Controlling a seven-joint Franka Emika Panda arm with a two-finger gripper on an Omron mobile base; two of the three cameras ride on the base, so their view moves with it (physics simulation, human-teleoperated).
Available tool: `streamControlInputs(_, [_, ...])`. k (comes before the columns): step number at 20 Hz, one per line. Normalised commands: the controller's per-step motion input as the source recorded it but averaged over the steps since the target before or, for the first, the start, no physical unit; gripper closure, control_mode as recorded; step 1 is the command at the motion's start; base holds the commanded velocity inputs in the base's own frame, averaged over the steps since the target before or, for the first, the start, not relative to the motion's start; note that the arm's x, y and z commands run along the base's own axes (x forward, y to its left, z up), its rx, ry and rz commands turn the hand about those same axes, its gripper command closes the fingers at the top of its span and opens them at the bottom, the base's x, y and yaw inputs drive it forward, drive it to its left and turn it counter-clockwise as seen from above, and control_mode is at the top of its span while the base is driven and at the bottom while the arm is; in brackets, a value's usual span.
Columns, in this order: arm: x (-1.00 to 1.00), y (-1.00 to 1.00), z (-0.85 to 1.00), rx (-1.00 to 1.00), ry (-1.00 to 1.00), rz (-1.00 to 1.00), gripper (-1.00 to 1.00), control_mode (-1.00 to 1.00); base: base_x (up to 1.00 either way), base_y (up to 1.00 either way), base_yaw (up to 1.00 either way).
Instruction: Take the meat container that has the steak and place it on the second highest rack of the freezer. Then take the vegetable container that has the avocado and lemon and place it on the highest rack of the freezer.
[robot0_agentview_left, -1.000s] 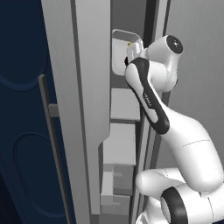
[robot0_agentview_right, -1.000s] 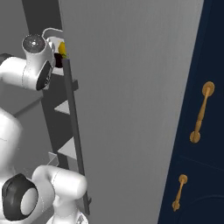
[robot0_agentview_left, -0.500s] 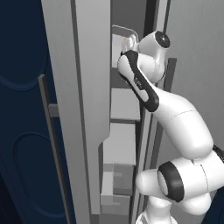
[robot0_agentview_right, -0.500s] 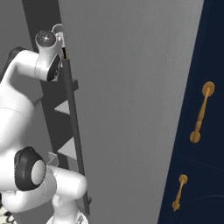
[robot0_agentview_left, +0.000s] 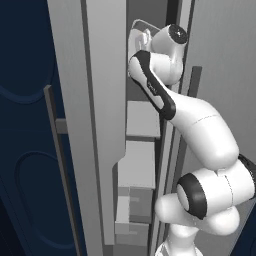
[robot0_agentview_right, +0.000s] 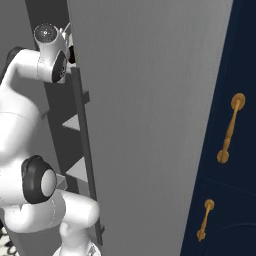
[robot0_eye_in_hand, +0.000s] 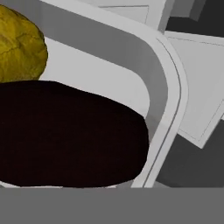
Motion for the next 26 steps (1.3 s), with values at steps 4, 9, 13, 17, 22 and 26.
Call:
streamControlInputs(4, [0.2,-0.11,0.16,-0.04,-0.11,0.0,1.0,-1.0,0.0,0.0,0.0])
streamControlInputs(9, [0.62,-0.15,-0.02,-0.03,0.0,0.0,1.0,-1.0,0.0,0.0,0.0])
streamControlInputs(13, [0.27,-0.13,-0.11,-0.03,0.0,0.0,1.0,-1.0,0.0,0.0,0.0])
streamControlInputs(17, [0.14,-0.23,-0.18,-0.02,0.0,0.0,1.0,-1.0,0.0,0.0,0.0])
streamControlInputs(22, [0.49,-0.05,-0.23,-0.03,0.0,0.0,-1.0,-1.0,0.0,0.0,0.0])
streamControlInputs(26, [0.16,0.0,-0.04,-0.01,-0.01,0.0,-1.0,-1.0,0.0,0.0,0.0])
